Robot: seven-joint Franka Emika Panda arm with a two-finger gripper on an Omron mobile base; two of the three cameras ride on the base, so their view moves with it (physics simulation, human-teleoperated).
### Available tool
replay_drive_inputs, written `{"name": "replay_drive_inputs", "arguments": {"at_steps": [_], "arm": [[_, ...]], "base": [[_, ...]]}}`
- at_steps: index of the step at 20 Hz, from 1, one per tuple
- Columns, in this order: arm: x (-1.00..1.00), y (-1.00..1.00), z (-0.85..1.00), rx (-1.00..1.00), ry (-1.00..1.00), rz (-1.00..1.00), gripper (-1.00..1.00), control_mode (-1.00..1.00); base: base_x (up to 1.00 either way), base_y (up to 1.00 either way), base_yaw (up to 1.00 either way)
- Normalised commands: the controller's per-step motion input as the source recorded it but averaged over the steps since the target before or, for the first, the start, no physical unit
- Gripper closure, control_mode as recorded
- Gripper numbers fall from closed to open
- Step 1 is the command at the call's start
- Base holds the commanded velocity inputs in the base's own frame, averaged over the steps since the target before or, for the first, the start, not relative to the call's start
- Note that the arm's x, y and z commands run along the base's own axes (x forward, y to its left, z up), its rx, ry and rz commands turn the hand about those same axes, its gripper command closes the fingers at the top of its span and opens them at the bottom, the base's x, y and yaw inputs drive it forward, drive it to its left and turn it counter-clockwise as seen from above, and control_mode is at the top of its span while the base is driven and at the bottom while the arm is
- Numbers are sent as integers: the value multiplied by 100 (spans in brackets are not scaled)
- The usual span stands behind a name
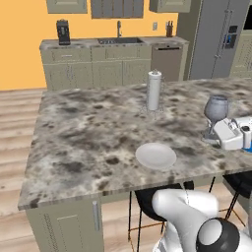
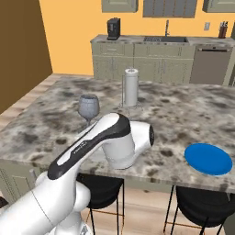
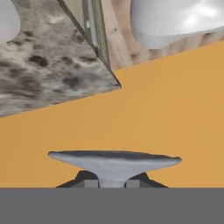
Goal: Retrieve the wine glasses from the counter and place one next to each plate.
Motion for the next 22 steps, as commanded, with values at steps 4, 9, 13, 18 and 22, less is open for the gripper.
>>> {"name": "replay_drive_inputs", "arguments": {"at_steps": [4,9,13,18,22], "arm": [[100,-34,-56,-7,0,0,100,-100],[95,-22,-57,-13,-3,0,100,-100],[76,-18,-57,-10,-5,0,100,-100],[52,-20,-45,-2,0,0,100,-100],[65,-24,-44,0,0,0,100,-100]], "base": [[0,0,0],[0,0,0],[0,0,0],[0,0,0],[0,0,0]]}}
